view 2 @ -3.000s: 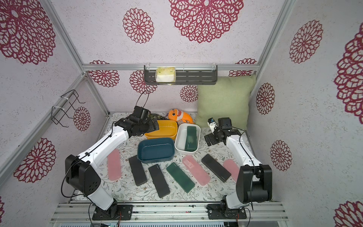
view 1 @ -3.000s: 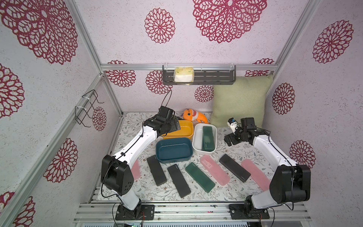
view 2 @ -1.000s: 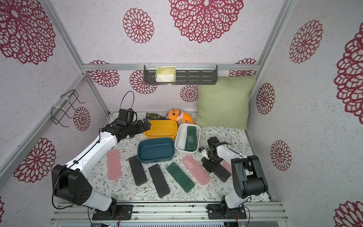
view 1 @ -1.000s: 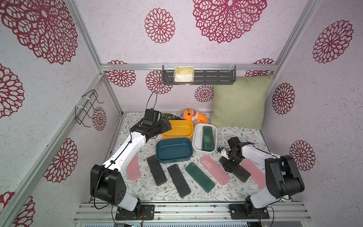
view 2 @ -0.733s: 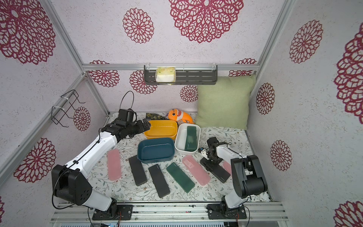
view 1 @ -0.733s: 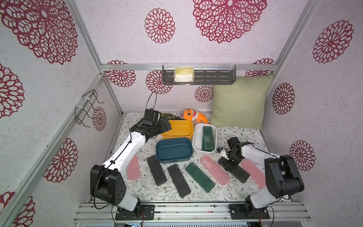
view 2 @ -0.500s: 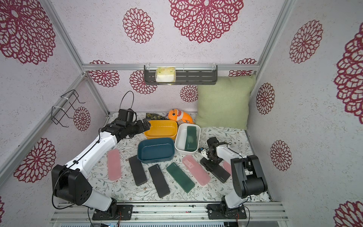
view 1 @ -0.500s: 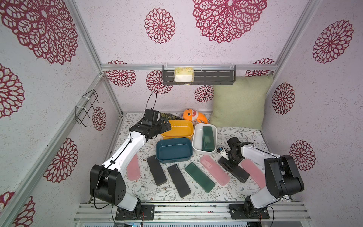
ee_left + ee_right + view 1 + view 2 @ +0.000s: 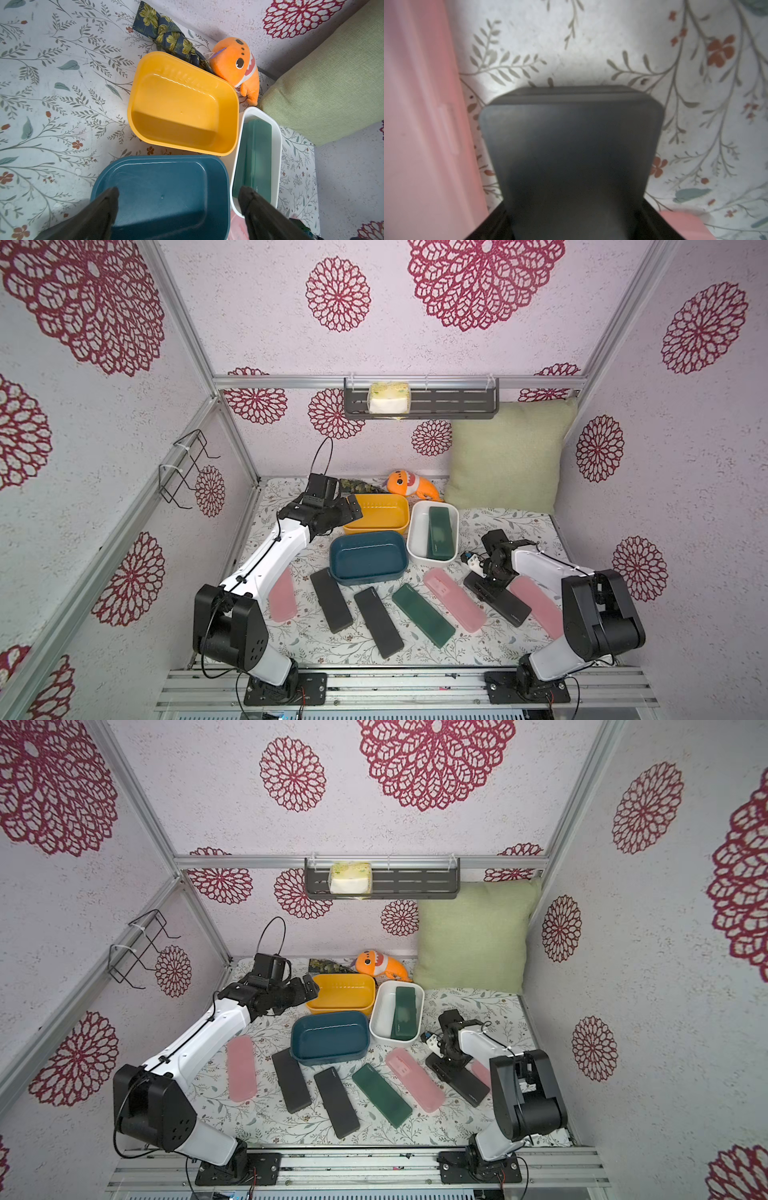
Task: Place the pencil cases by color into the storage box
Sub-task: Pick up the pencil case from the center of the board, then place the pencil case at the storage box.
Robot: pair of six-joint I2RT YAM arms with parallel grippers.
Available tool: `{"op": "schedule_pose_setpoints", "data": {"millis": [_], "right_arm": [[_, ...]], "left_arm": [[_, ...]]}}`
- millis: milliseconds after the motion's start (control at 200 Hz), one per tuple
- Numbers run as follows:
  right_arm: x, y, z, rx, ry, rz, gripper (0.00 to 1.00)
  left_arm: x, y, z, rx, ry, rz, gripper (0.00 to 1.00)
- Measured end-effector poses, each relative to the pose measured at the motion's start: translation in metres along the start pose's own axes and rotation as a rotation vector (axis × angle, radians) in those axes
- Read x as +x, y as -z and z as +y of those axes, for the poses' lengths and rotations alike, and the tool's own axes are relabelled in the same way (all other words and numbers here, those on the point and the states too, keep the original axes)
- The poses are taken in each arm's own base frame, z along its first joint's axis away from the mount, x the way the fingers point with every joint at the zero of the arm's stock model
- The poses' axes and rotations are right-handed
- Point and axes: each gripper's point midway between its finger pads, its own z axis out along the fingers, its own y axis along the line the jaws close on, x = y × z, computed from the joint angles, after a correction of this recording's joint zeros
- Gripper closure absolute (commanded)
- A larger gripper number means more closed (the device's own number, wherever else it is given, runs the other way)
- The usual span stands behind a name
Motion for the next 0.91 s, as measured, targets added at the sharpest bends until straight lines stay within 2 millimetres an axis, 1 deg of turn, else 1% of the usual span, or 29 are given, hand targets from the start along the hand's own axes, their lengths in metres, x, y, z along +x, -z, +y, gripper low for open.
{"op": "schedule_pose_setpoints", "data": {"millis": [95,320,445,540,590,695,790,906], "right_arm": [[-0.004,0.013,-0.007,0.037,-0.006,-0.022,0.71],[-0.021,0.054,-0.026,0.134,-0.025,-0.129,0.71],[-0.029,0.073,-0.032,0.156,-0.026,-0.162,0.71],[-0.041,0.089,-0.037,0.175,-0.008,-0.191,0.71],[-0.051,0.098,-0.040,0.187,0.009,-0.211,0.71],[-0.079,0.118,-0.041,0.207,0.073,-0.262,0.71],[-0.110,0.133,-0.041,0.217,0.144,-0.301,0.71],[-0.150,0.145,-0.043,0.222,0.228,-0.330,0.71]], "left_arm": [[0.002,-0.003,0.004,-0.017,0.003,0.009,0.03],[0.003,-0.004,0.011,-0.052,0.012,0.011,0.03],[0.002,-0.003,0.022,-0.092,0.031,0.010,0.03],[-0.001,-0.003,0.033,-0.123,0.064,0.002,0.03],[-0.003,-0.003,0.040,-0.138,0.081,0.000,0.03],[0.000,-0.006,0.055,-0.171,0.115,0.005,0.02],[0.005,-0.008,0.065,-0.196,0.136,0.012,0.03],[0.010,-0.009,0.073,-0.220,0.154,0.020,0.03]]}}
